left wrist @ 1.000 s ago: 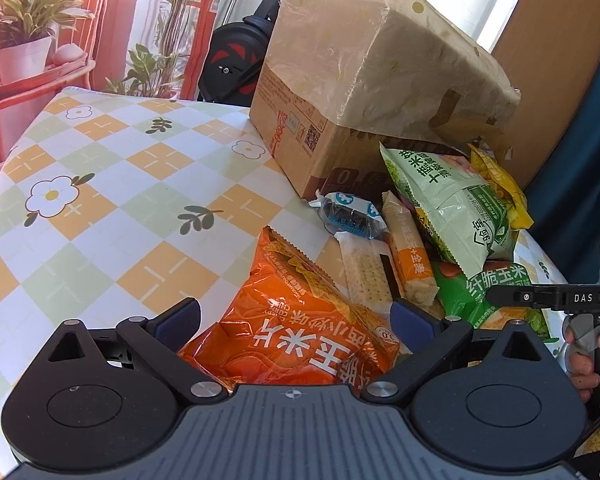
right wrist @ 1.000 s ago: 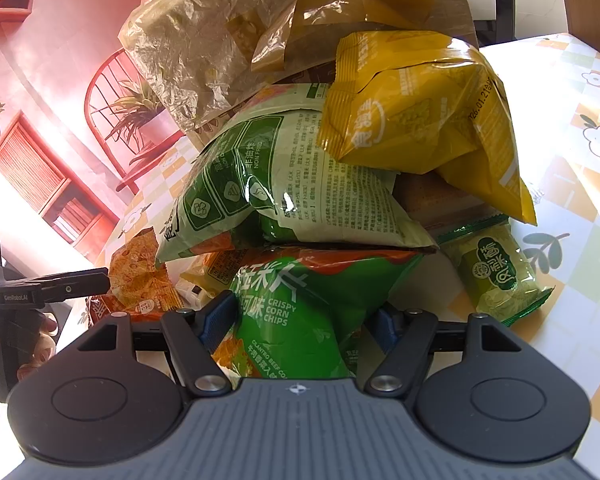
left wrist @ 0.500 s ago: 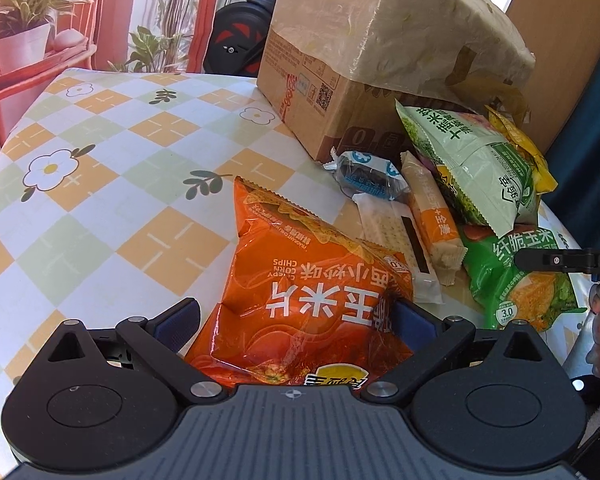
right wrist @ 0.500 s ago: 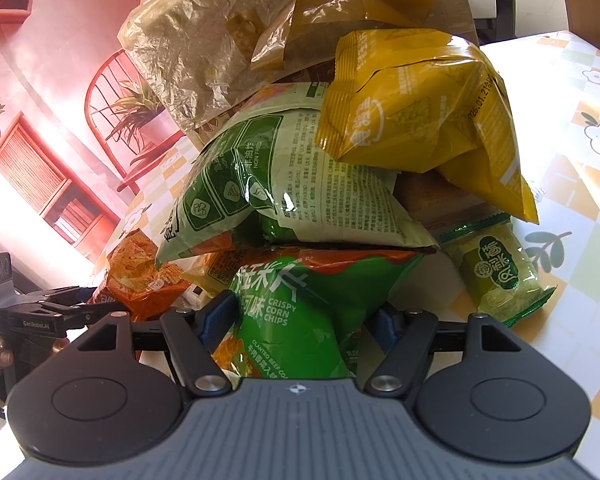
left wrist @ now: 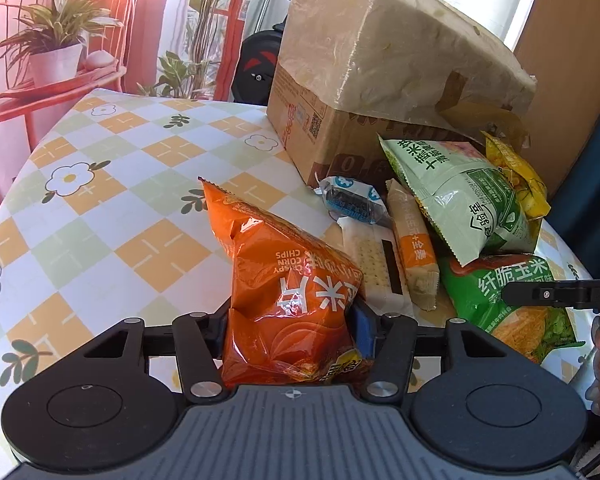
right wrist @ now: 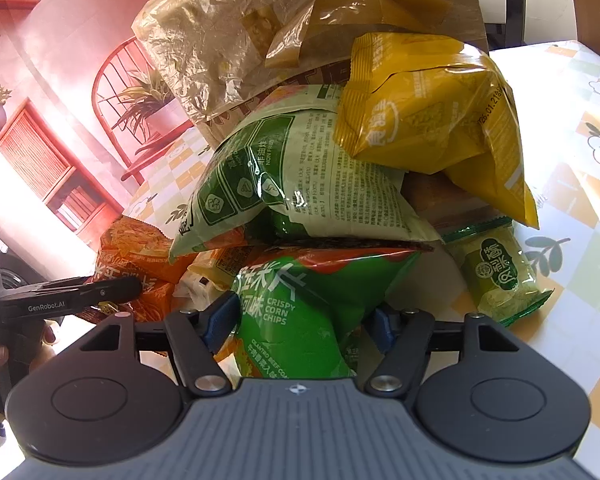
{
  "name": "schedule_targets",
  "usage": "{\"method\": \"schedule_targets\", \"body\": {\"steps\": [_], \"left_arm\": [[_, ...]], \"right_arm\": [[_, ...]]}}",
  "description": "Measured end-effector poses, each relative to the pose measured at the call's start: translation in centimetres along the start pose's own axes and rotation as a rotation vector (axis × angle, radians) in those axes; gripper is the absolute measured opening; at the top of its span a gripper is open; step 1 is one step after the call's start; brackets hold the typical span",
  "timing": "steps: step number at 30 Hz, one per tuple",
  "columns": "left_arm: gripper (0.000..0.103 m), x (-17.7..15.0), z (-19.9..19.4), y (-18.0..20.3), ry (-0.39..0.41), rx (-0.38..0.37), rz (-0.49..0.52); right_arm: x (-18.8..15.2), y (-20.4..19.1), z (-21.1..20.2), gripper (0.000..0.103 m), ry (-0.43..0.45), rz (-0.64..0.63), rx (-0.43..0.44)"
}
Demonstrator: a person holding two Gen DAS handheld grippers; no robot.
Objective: Organize snacks
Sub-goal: 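Grasp the orange corn chips bag with the left tool while the right grasps the green corn chips bag, then lift both held bags up and carry them over the open cardboard box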
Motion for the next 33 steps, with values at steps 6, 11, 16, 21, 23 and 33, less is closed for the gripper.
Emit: {"method": "schedule_targets", "body": {"steps": [6, 11, 16, 21, 23, 33], "left_arm": [[0.055, -0.6, -3.0, 2.0, 0.037, 0.103, 0.013], [0.053, -0.4, -5.5, 3.6, 0.081, 0.162, 0.015], [0.053, 0.2, -8.1, 5.4, 0.132, 0.198, -0.002], [0.053, 2.9, -10.8, 8.0, 0.222, 0.206, 0.011], [0.053, 4.5, -11.8, 8.8, 0.257, 0.216, 0.013], [0.053, 12.7, -12.6, 14.0, 0.382, 0.203, 0.083]], "right_arm": [[-0.6, -0.5, -0.7, 0.067, -0.027, -0.027, 0.01], [-1.0, -0.8, -1.6, 0.066, -0.033, -0.039, 0.02], [-0.8, -1.3, -3.4, 0.065, 0.003, -0.061, 0.043], [0.4, -2.3, -6.1, 0.064, 0.093, -0.107, 0.069], [1.2, -2.6, -7.2, 0.063, 0.13, -0.116, 0.077], [9.1, -2.6, -13.0, 0.063, 0.342, -0.129, 0.109]]}}
Point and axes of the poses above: each gripper's, at about its wrist camera, not at the fingertips, and z roughly the way its jaws point, y to its right, x to its top, the point moved 10 cm from there along z, roughly the way its jaws point, and after that the axes turned 5 degrees about y, right-handed, at the moved point
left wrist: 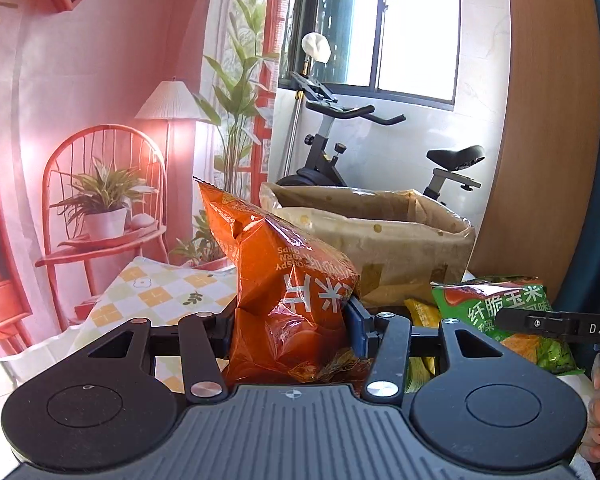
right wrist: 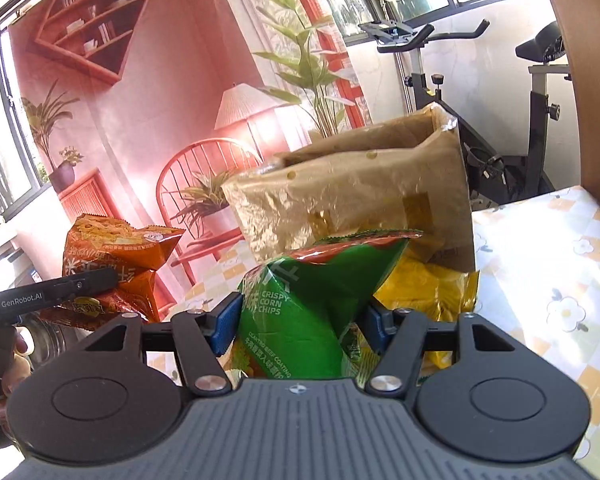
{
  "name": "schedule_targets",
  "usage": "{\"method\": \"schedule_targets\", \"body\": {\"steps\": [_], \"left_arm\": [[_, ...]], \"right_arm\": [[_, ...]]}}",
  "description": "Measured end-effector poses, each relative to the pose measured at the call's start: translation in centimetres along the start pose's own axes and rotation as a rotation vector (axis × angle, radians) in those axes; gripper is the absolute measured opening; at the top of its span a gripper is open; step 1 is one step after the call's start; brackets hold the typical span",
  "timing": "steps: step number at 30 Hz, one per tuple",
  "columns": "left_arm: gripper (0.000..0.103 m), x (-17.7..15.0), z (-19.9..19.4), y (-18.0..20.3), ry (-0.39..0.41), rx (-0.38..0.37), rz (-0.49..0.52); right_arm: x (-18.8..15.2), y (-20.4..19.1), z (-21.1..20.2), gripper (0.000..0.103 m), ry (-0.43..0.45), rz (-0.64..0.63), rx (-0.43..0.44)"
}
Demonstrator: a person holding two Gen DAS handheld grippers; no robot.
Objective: Organize snacks
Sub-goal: 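Lift both held bags up and carry them over the open cardboard box, then open both tools to drop the bags into the box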
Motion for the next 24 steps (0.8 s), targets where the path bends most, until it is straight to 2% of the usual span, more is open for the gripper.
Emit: {"method": "schedule_targets", "body": {"steps": [8, 14, 18, 24], "left_arm": [[0.053, 6.0, 5.3, 4.5, 0.062, -0.039, 0.067], [0.053, 10.2, 12.3, 6.5, 0.053, -0.023, 0.088], [0.054, 11.4, 17.4, 6.8, 0.019, 0.031, 0.132], [0.054, 10.2, 23.0, 5.8, -0.063, 0.104, 0.169]], "right_arm": [[9.9, 1.8, 1.2, 0.063, 0.155, -0.117, -0.053], [15.6, 3.9, 6.3, 0.063, 0.211, -0.196, -0.135], [16.8, 5.3, 10.9, 0.063, 0.183, -0.245, -0.173], [15.7, 7.9, 16.9, 0.064, 0.098, -0.268, -0.215]]}}
Point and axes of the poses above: each gripper's, at about its wrist camera, not at the fingertips, and z roughly the way its jaws point, y to its right, x to its top, the point moved 10 cm from there along z, roughly the way its jaws point, and after that the axes turned 5 degrees about y, right-handed, at the moved point
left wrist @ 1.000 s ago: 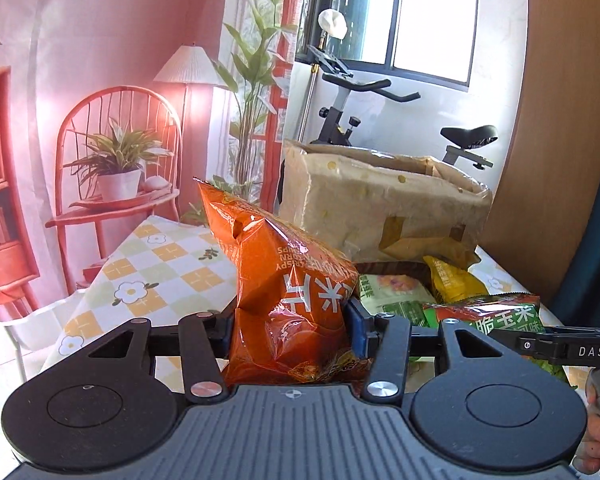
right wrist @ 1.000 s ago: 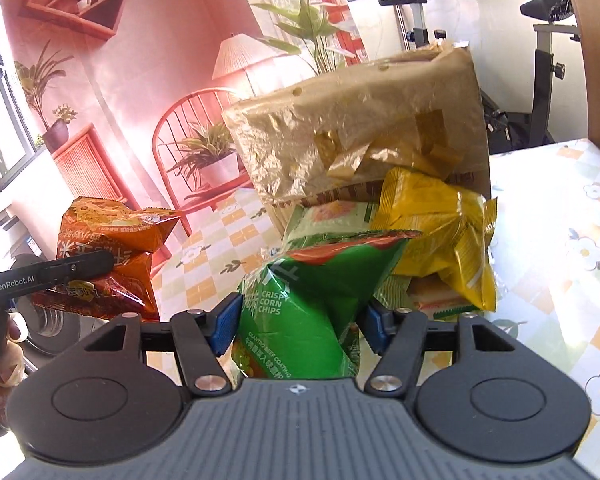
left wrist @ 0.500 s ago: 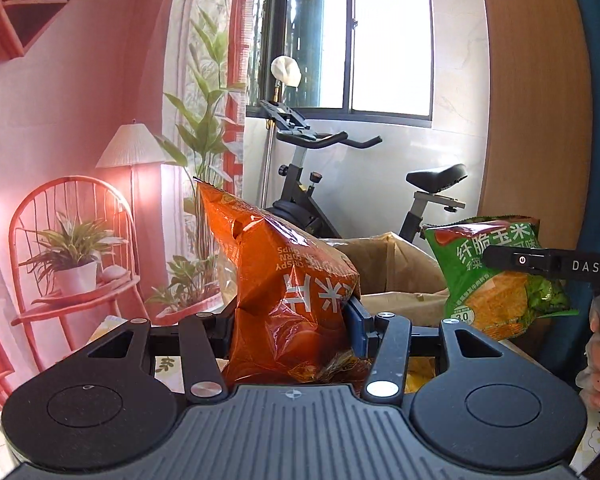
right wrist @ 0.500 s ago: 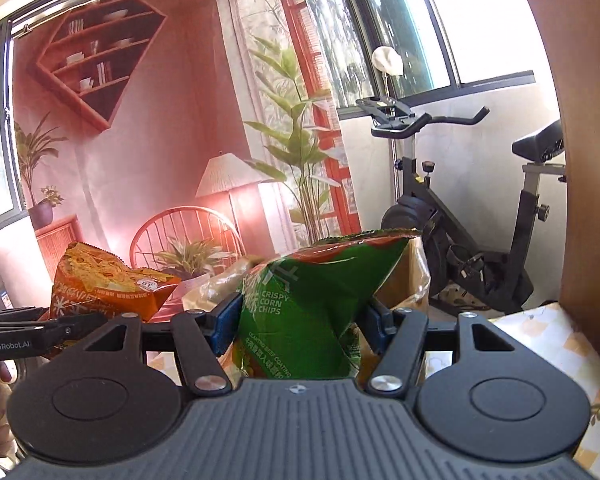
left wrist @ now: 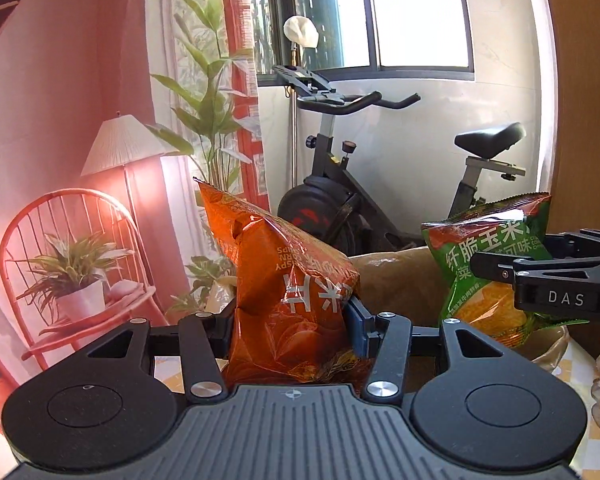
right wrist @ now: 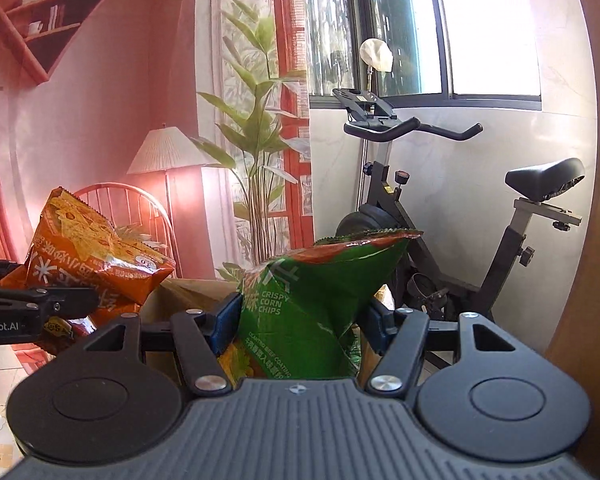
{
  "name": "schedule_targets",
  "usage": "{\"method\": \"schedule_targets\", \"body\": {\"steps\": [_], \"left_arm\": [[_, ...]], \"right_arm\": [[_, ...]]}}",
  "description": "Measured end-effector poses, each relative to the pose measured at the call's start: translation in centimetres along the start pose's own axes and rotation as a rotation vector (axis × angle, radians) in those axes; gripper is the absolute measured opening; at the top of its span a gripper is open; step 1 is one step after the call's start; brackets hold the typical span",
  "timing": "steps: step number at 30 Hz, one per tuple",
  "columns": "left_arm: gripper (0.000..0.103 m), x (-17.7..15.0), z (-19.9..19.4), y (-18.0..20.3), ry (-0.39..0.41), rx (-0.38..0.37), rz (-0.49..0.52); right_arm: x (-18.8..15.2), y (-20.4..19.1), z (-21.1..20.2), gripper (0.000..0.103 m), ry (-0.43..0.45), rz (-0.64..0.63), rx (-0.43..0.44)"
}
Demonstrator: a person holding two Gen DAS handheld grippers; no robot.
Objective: Organize snacks
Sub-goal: 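Open both tools to drop the bags into the box, then move the left tool to the pale green bag while the right moves to the yellow bag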
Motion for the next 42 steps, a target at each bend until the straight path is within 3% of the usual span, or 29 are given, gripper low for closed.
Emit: {"method": "schedule_targets", "body": {"steps": [3, 5, 8, 18, 27, 34, 42], "left_arm": [[0.058, -0.9, 1.5, 0.0, -0.033, 0.021, 0.017], [0.069, -1.4, 2.2, -0.1, -0.045, 0.036, 0.024], [0.083, -1.8, 2.0, 0.0, -0.039, 0.004, 0.013], [0.092, -2.1, -2.4, -0.4, 0.016, -0.008, -0.064], [0.097, -4.3, -8.0, -0.9, 0.084, -0.028, -0.151], [0.098, -6.7, -10.8, -0.9, 0.076, 0.07, -0.102], [0.098, -10.4, -11.3, -1.5, 0.0, -0.02, -0.268]], "right_arm": [[-1.8, 0.5, 1.9, 0.066, -0.06, 0.027, 0.001], [-2.7, 0.6, 2.7, 0.066, -0.093, 0.032, 0.015], [-3.8, 1.0, 3.1, 0.084, -0.126, 0.037, 0.016], [-2.7, 1.5, -1.6, 0.103, -0.035, 0.068, 0.042], [-2.9, 2.3, -6.8, 0.103, 0.097, 0.132, 0.084], [-5.2, 0.6, -10.0, 0.103, 0.079, 0.068, 0.16], [-9.2, -0.3, -11.4, 0.103, -0.011, 0.093, 0.143]]}}
Point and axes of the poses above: each gripper's, at about its wrist camera, not at the fingertips, and z roughly the way its jaws point, y to its right, x to its top, the point moved 10 cm from there along z, roughly the way its jaws point, and after that the axes turned 5 degrees about y, right-handed, at the moved point
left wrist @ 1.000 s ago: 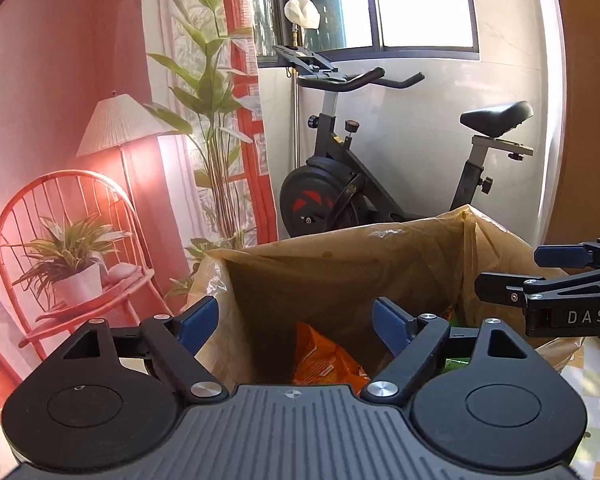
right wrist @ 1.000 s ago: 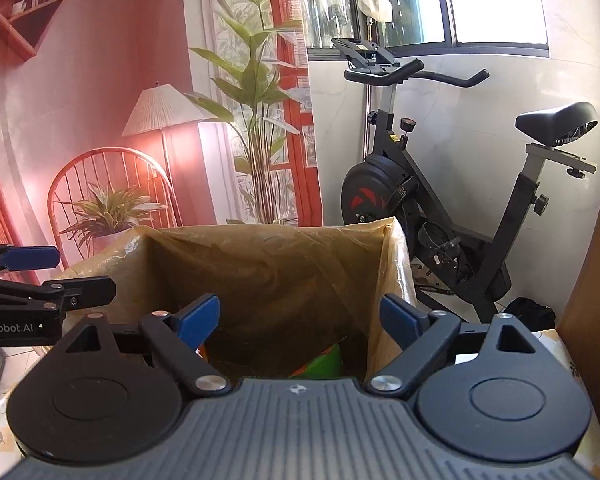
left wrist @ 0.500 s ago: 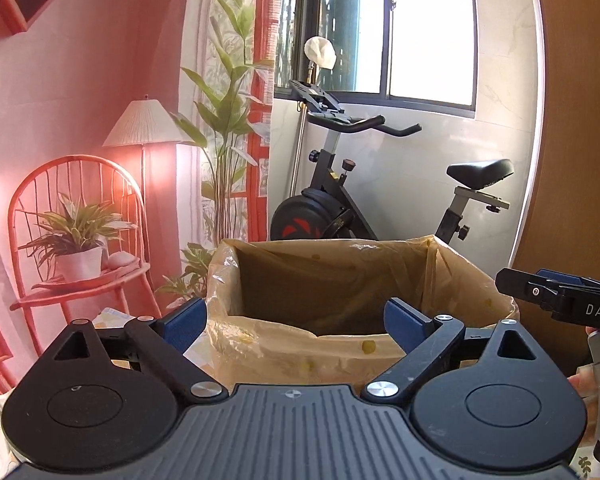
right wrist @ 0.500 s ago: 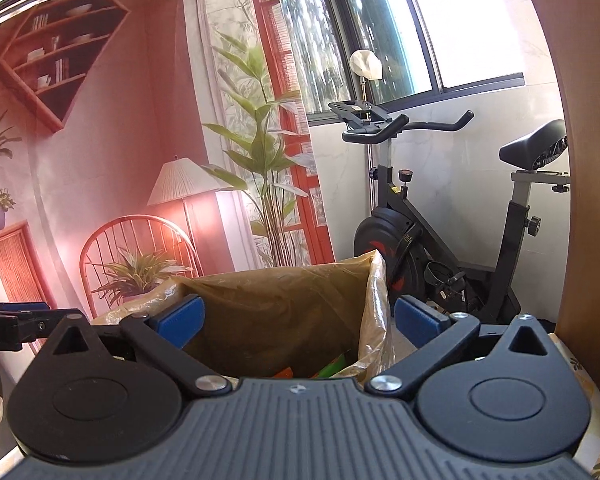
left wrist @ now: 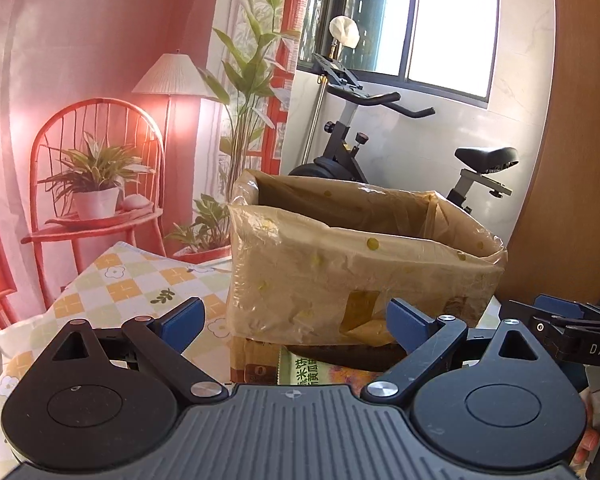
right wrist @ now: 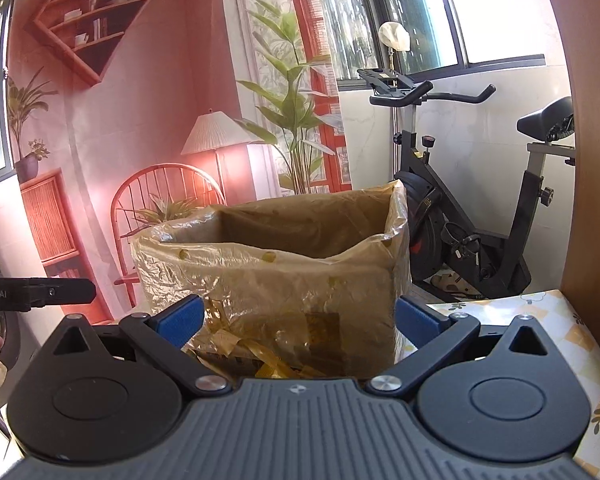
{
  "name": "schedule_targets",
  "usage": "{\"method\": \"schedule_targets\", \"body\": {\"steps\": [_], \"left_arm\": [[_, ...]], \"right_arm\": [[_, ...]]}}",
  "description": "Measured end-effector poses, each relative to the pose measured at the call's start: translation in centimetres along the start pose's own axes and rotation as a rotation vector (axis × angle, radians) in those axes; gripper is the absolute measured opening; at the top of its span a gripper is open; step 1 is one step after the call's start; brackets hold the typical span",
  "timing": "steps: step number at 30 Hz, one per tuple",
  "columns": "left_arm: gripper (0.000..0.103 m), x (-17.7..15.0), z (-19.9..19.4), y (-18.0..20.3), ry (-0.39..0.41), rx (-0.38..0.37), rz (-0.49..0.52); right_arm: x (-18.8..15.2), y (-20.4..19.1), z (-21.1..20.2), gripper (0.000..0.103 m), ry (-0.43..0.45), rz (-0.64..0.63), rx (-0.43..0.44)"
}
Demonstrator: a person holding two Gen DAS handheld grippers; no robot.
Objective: Organize snacks
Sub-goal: 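Move the left tool to the pale green bag while the right moves to the yellow bag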
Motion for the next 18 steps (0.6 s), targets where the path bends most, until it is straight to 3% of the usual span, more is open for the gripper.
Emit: {"method": "schedule_targets", "body": {"steps": [6, 12, 18], "left_arm": [[0.098, -2.7, 0.5, -1.0, -0.018, -0.005, -0.059], [0.097, -4.7, 1.5, -1.6, -0.049, 0.013, -0.047], [0.095, -5.8, 1.9, -2.3, -0.064, 0.036, -0.038]], "right_arm": [[-3.8, -0.1, -0.1, 0.1, -0.051, -0.013, -0.016], [-7.6, -1.3, 1.2, 0.1, -0.148, -0.011, -0.005], [-8.8, -2.4, 3.0, 0.1, -0.169, -0.022, -0.046]]}}
Point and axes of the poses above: each gripper's, at about its wrist camera, not at the fingertips, and z roughly the way its jaws point, y to its right, x to its top, the point moved 10 cm from there along z, roughly the way its jaws point, and after that the axes turned 5 degrees about y, right-handed, at the moved point
